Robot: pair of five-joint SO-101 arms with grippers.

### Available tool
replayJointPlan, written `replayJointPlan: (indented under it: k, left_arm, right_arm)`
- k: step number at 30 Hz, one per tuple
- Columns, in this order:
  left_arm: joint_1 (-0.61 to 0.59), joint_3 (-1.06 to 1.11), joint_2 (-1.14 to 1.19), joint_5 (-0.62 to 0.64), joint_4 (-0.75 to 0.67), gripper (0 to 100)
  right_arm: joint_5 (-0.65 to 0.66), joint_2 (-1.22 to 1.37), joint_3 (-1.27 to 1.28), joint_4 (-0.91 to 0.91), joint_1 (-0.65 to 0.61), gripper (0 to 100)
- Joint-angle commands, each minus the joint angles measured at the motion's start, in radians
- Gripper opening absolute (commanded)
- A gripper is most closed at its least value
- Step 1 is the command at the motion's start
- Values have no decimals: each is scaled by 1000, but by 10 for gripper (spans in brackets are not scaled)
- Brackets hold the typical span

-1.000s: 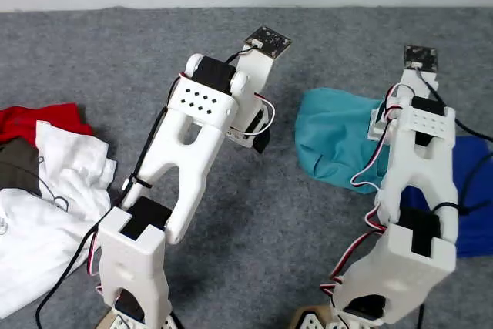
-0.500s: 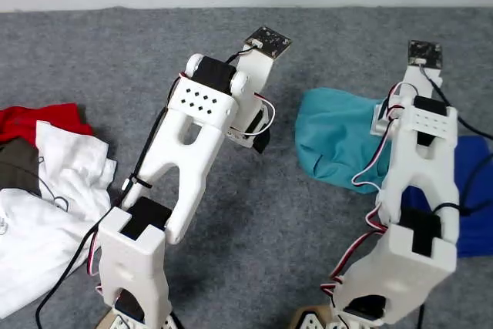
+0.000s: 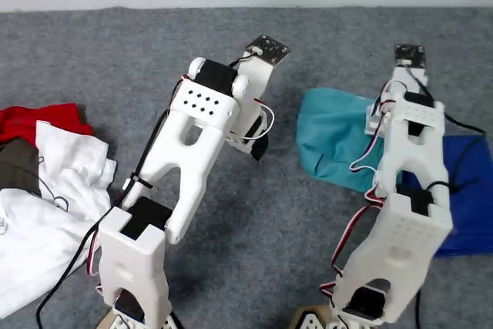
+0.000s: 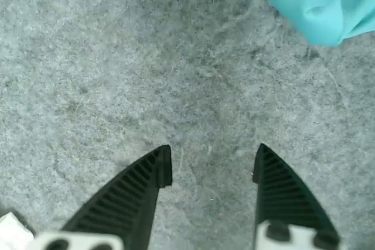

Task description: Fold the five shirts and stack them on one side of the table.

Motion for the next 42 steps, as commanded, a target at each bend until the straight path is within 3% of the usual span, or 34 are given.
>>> replayJointPlan:
  k: [1,2,14,19,25,30,42]
  left_arm:
    - [3,-1,-54,-11,23,228]
    - [3,-1,-55,-11,23,228]
    - [3,-1,-58,-11,23,228]
    - [3,-1,-58,-11,23,228]
    - [3,-1,-60,-11,23,228]
    - [3,-1,-60,-11,23,228]
    - [3,-1,-60,-11,23,228]
  right_arm:
    - [58,-7,-35,15,-35,42]
    - [57,-7,-35,13,-35,8]
    - [43,-68,-89,21,-35,10]
    - [-83,-228,-160,165,-48,10]
    - [-143,-400,-180,303,-21,10]
    - [-175,-461,-176,346,104,10]
    - [-276,-404,38,340,567,10]
